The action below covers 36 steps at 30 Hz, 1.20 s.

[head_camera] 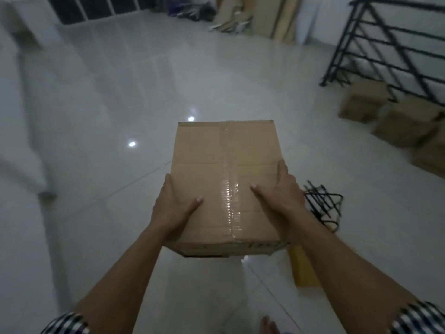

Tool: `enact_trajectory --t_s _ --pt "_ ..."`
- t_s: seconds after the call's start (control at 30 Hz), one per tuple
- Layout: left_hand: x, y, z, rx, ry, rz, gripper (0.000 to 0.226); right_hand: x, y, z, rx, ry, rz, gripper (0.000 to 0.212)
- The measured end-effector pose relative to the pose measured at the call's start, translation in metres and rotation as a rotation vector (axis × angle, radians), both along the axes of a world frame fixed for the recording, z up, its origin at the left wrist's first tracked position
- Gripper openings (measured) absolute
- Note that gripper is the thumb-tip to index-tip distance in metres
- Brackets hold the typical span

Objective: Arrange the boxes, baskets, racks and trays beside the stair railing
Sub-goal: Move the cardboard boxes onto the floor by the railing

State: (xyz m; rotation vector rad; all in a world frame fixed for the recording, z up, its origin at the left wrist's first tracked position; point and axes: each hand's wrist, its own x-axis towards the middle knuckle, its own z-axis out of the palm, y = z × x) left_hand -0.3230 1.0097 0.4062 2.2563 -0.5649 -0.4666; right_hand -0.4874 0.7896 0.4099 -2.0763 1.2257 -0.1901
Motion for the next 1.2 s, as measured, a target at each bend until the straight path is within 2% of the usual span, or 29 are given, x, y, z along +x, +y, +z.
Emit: enact_trajectory --t_s 0.07,0.27,0.33,0.47,0.57,0.67,0.73,0.93,1.07,1.2 --pt "-0.024 -0.033 0.006 0.002 -0.018 -0.116 0.091 -0.049 -0.015 0.003 -0.02 0.0 -0.087 0.103" --pt "-0.139 -0.145 0.013 -0.056 -0.038 -0.441 0.103 -0.215 -0.06 0.01 -0.006 0.002 -0.379 0.096" --pt "-0.189 -0.185 0.014 -0.056 -0.034 -0.538 0.108 -0.279 -0.074 0.011 -0.003 0.001 -0.475 0.095" --pt "-0.309 -0.26 0.011 -0.04 -0.032 -0.726 0.102 -0.415 -0.099 0.008 -0.005 -0.011 -0.647 0.096" --pt "-0.404 -0.31 0.005 -0.027 -0.035 -0.811 0.111 -0.516 -0.121 0.001 0.005 -0.008 -0.744 0.097" --pt "-0.489 -0.352 -0.001 -0.023 -0.03 -0.892 0.092 -0.604 -0.141 -0.004 0.019 0.007 -0.823 0.1" --pt "-0.54 -0.373 -0.001 -0.017 -0.008 -0.932 0.093 -0.654 -0.151 -0.004 0.028 0.028 -0.872 0.102" --pt "-0.65 -0.448 -0.002 0.009 0.023 -1.002 0.104 -0.756 -0.197 -0.005 0.044 0.023 -0.981 0.103" --pt "-0.689 -0.516 -0.014 0.008 0.056 -1.054 0.118 -0.798 -0.245 -0.015 0.046 0.033 -1.023 0.103" --pt "-0.723 -0.594 -0.029 0.005 0.052 -1.063 0.12 -0.829 -0.315 -0.026 0.049 0.031 -1.066 0.103"
